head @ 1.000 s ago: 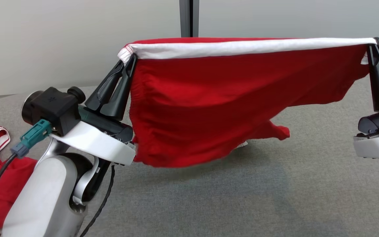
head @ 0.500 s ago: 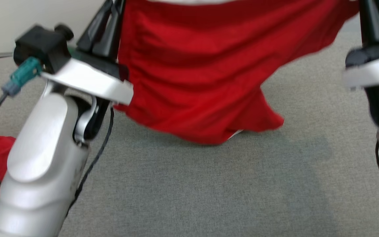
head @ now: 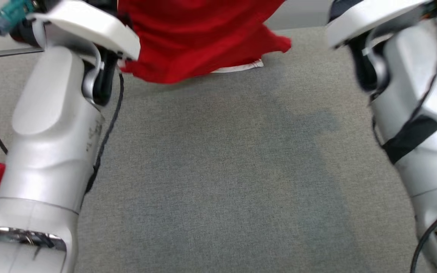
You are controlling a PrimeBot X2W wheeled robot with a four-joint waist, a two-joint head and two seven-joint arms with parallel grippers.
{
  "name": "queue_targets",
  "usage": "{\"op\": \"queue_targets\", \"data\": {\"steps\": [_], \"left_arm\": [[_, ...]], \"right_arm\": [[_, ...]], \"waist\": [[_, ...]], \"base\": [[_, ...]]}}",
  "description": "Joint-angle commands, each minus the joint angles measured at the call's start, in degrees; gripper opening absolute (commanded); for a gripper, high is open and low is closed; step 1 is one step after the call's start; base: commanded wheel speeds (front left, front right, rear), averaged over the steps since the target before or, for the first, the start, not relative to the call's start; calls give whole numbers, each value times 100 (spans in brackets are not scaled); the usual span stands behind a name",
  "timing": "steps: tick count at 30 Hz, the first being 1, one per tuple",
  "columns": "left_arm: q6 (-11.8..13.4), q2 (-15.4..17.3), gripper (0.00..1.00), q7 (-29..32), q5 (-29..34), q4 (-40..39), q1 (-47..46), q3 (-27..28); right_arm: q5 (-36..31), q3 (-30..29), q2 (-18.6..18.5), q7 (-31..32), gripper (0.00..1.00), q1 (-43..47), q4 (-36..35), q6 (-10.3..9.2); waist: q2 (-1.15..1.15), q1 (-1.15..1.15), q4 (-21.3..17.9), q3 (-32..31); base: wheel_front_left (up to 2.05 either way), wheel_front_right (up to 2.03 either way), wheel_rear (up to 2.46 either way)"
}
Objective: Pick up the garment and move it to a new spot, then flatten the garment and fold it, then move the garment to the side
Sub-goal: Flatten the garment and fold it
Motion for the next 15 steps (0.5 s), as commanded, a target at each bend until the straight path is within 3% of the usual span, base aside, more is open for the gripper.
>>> {"op": "queue_targets", "data": {"steps": [1,9,15], "left_arm": [[-17,2,0,-18,-4,88,138,29],[-57,-200,0,-16,-277,1078,1065,-115],[-49,-235,0,-16,-577,968,1979,21]], "right_arm": [[56,79,49,-41,0,63,95,0],[815,953,376,-203,0,1058,1101,0],[1145,1167,202,-221,0,2194,604,0]], "waist": [[0,0,-18,25],[0,0,-108,277],[0,0,-86,333]], "base": [[0,0,0],[0,0,0],[0,0,0]]}}
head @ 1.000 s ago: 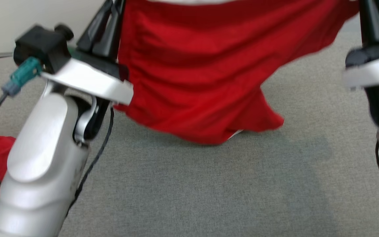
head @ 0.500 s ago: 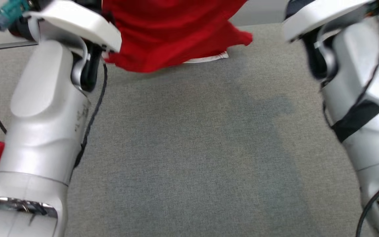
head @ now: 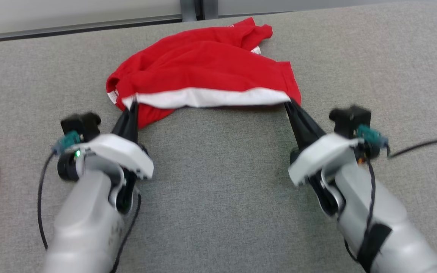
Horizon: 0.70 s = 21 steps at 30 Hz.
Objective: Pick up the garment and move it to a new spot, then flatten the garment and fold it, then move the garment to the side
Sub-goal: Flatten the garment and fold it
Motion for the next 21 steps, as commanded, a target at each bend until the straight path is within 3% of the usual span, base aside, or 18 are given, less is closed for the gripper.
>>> {"op": "queue_targets", "data": {"steps": [1,7,15,21], "left_arm": [[-10,26,0,-8,-41,-187,341,100],[-10,41,0,-8,314,-1216,1727,-130],[10,355,0,-8,443,-2547,3237,-141],[457,728,0,579,404,-4164,4461,-126]], "right_arm": [[-22,33,-168,-34,0,408,-262,-2],[-184,-104,-735,-35,0,1933,-1540,-1],[-560,-805,-1029,-33,0,3866,-3021,-1],[-981,-1569,-918,529,0,5305,-4430,-2]], "waist": [[0,0,29,-55],[0,0,183,-286],[0,0,235,-776],[0,0,229,-1150]], "base": [[0,0,0],[0,0,0],[0,0,0],[0,0,0]]}}
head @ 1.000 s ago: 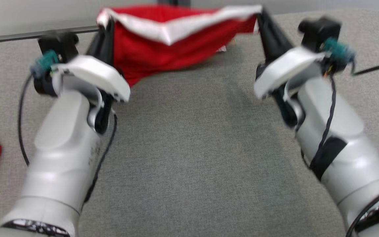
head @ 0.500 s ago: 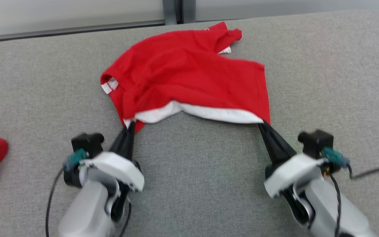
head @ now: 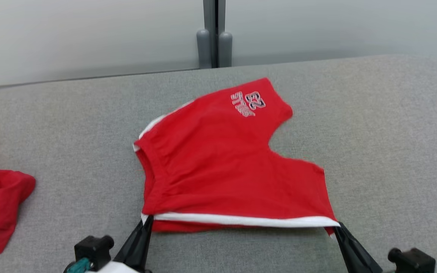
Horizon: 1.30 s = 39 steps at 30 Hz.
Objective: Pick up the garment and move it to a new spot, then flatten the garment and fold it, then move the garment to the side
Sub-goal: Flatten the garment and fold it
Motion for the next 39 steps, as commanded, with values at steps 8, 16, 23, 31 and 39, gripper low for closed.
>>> {"op": "queue_targets", "data": {"steps": [8,16,23,31,39], "left_arm": [[708,412,0,1025,-27,-2156,1105,69],[859,493,0,1415,-167,-2680,823,227],[689,307,0,1339,-296,-2181,-238,299],[277,-9,0,1169,-305,-1424,-1569,62],[-33,-372,0,878,-453,-497,-2469,-168]], "right_arm": [[-459,-536,-34,921,0,1150,-1691,-1],[-435,-1067,-206,1233,0,790,-2052,-2],[-346,-1034,-638,1182,0,-986,-1389,-7],[-20,-403,-1123,1140,0,-3457,228,-5],[388,552,-1383,990,0,-5161,1839,-5]], "waist": [[0,0,31,-203],[0,0,91,176],[0,0,328,1039],[0,0,933,1855],[0,0,1484,2157]], "base": [[0,0,0],[0,0,0],[0,0,0],[0,0,0],[0,0,0]]}}
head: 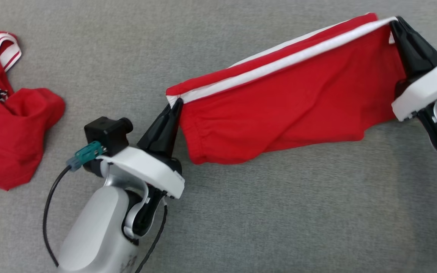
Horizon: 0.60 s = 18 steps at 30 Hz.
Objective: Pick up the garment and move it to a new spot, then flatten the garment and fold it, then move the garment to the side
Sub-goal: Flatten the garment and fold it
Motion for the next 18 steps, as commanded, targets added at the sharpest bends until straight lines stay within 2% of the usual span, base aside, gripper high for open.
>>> {"op": "queue_targets", "data": {"steps": [1,5,6,7,8,9,12,15,18], "left_arm": [[-54,-43,0,-69,-34,145,-232,-49],[-160,-121,0,-110,-88,581,-512,-285],[-189,-137,7,-90,-92,673,-572,-347],[-199,-144,48,-88,-92,752,-629,-397],[-199,-144,48,-88,-92,752,-629,-397],[-222,-151,100,-100,-101,819,-659,-436],[-190,-139,100,-333,-25,942,-668,-434],[46,-90,100,-736,123,972,-499,-315],[285,-39,100,-1102,252,916,-342,-175]], "right_arm": [[92,133,-72,-74,0,-240,231,-13],[266,591,-69,-144,0,-729,893,-12],[320,702,-44,-164,15,-826,1030,-12],[358,789,-27,-225,49,-911,1150,-12],[358,789,-27,-225,49,-911,1150,-12],[363,859,-25,-315,100,-982,1263,-12],[308,936,79,-848,100,-1046,1517,-12],[174,870,229,-1304,100,-872,1659,-12],[-29,574,378,-1480,100,-569,1580,-12]], "waist": [[0,0,234,191],[0,0,288,222],[0,0,289,227],[0,0,289,230],[0,0,289,230],[0,0,283,225],[0,0,222,156],[0,0,111,8],[0,0,-39,-186]], "base": [[0,0,0],[0,0,0],[0,0,0],[0,0,0],[0,0,0],[0,0,0],[0,0,0],[0,0,0],[0,0,0]]}}
